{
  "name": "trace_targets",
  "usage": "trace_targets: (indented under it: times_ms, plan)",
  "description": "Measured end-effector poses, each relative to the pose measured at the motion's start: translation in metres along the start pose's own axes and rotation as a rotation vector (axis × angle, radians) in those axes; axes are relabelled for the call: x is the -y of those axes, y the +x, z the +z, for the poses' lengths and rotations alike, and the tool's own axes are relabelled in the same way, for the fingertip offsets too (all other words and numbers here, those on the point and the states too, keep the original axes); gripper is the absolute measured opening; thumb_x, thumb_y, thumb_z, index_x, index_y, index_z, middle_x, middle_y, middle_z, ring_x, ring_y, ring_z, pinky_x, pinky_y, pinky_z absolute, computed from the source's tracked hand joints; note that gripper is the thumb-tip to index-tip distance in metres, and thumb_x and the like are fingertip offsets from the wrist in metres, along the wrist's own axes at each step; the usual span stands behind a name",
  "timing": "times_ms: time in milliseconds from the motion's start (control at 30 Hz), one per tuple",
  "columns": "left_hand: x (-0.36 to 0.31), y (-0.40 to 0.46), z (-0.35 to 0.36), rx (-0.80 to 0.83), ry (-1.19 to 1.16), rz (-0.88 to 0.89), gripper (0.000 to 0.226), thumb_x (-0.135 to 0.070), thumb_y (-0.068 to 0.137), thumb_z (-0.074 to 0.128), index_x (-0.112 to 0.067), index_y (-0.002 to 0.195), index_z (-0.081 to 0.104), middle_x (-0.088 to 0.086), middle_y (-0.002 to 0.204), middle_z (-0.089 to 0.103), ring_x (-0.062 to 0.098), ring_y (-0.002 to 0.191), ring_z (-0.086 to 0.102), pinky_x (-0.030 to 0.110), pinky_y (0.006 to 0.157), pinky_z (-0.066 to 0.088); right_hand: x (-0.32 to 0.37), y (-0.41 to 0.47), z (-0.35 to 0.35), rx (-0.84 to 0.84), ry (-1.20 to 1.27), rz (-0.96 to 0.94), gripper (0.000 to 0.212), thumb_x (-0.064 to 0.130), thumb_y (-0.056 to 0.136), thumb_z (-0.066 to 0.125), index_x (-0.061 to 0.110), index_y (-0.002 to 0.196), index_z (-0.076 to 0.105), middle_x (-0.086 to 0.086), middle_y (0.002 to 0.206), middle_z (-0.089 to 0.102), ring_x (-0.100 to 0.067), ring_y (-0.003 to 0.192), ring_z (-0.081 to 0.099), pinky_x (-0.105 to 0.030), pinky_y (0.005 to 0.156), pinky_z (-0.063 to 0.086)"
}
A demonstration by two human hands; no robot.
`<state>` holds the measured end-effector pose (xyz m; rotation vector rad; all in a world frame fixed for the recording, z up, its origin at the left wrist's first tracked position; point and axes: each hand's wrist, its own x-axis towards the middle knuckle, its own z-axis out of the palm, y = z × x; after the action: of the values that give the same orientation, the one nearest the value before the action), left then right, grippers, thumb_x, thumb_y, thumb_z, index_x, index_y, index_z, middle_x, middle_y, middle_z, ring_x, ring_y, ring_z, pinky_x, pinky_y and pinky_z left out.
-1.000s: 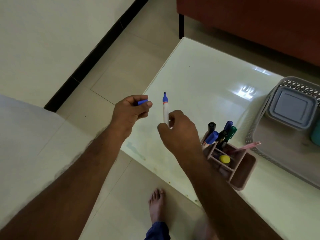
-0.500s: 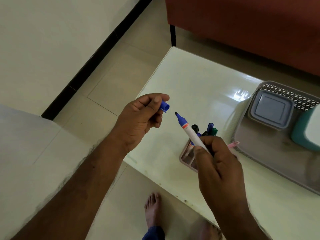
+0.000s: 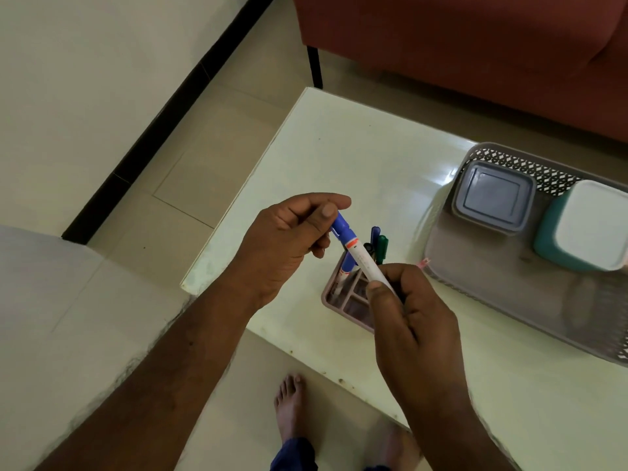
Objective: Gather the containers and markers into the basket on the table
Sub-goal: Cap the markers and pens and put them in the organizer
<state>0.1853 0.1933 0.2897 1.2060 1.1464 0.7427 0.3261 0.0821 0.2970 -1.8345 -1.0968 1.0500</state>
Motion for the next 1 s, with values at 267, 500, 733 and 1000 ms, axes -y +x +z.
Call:
trace_targets:
  times_ms: [267,500,733,1000]
  plan:
    - [0.002,-0.013,0.023,-0.027,-0.009,0.012,0.028,-0.035,0.088,0.054,-0.027,0.11,0.07,-0.001,0.104,0.072,0.018,0.082,0.062,0.03,0.078,0.058,0.001,-0.012,0.008,-0.011,0.146,0.002,0.022,0.044,0.095,0.044,0.042,0.079,0.059,0.029,0.081,0.064,0.006,0.079,0.06,-0.005,0.063,0.044]
    - [-0.013,-0.009,0.025,0.06,0.147,0.092,0.03,-0.019,0.1,0.051,-0.016,0.126,0.066,-0.01,0.094,0.071,0.005,0.082,0.064,0.016,0.074,0.052,0.002,-0.007,0.005,0.144,0.346,0.051,0.026,0.045,0.094,0.042,0.03,0.094,0.062,0.005,0.067,0.06,-0.003,0.056,0.05,-0.015,0.053,0.042]
    - [0.008,-0.017,0.014,-0.324,0.369,0.181,0.008,-0.026,0.095,0.063,-0.02,0.101,0.065,-0.009,0.084,0.068,0.003,0.073,0.064,0.015,0.067,0.049,0.005,0.015,-0.024,0.131,0.302,-0.01,0.013,0.039,0.096,0.043,0.032,0.107,0.047,0.013,0.098,0.075,-0.002,0.082,0.071,-0.02,0.063,0.057]
    - [0.082,-0.026,0.029,-0.16,0.986,0.376,0.041,-0.038,0.094,0.061,-0.018,0.13,0.058,-0.001,0.106,0.063,0.013,0.075,0.06,0.024,0.059,0.053,-0.026,0.011,-0.026,-0.087,0.049,0.026,0.011,0.026,0.094,0.06,0.03,0.102,0.055,0.01,0.086,0.068,0.001,0.083,0.065,-0.015,0.067,0.048]
